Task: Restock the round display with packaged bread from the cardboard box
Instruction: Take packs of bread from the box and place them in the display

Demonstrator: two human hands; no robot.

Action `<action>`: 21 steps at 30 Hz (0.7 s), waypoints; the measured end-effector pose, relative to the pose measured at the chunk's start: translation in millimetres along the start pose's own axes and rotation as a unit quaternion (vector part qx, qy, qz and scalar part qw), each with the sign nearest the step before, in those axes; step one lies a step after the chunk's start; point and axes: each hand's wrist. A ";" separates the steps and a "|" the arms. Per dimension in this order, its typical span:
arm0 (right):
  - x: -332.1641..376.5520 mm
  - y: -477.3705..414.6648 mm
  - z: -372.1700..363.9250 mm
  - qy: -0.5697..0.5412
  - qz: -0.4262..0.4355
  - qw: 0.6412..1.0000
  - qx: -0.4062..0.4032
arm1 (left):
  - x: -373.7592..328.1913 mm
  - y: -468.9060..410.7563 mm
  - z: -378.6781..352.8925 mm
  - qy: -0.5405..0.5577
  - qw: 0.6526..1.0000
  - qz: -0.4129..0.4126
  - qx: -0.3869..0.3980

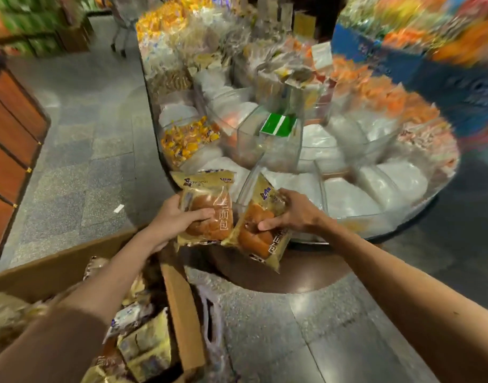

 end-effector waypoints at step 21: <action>-100.1 -233.0 193.2 0.066 0.025 0.997 -0.026 | -127.2 -205.4 -208.6 0.016 0.997 -0.033 0.064</action>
Point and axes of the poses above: each hand's wrist, its own y-axis away from the middle knuckle, its own z-axis out of the back of the hand, x = y × z, and after that the axes turned 12 degrees about -x, right-handed
